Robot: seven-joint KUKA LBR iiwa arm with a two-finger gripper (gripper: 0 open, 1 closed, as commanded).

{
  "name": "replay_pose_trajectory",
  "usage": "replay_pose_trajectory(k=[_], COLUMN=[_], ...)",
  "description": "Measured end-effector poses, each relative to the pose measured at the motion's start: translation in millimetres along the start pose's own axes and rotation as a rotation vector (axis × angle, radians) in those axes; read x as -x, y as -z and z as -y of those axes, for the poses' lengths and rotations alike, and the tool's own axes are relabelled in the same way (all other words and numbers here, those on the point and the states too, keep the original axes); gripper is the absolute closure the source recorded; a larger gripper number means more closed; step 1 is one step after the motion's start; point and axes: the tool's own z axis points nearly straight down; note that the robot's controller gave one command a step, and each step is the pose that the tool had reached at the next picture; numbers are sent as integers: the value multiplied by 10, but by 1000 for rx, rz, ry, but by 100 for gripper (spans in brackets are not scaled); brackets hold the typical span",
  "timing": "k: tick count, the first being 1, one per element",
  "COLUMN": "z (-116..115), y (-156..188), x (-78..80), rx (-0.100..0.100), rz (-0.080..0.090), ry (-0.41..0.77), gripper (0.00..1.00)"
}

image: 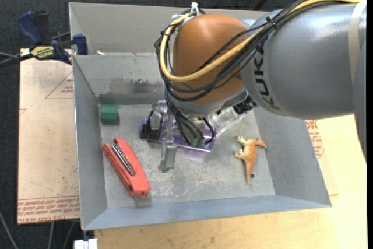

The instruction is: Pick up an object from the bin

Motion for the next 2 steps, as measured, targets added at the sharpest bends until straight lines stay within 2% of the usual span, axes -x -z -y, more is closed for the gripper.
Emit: replay_pose_trajectory(k=[1,2], z=[10,420], y=[47,-226], x=[16,414], rx=[2,5], rz=[8,12], ry=[-4,20], gripper=[0,0])
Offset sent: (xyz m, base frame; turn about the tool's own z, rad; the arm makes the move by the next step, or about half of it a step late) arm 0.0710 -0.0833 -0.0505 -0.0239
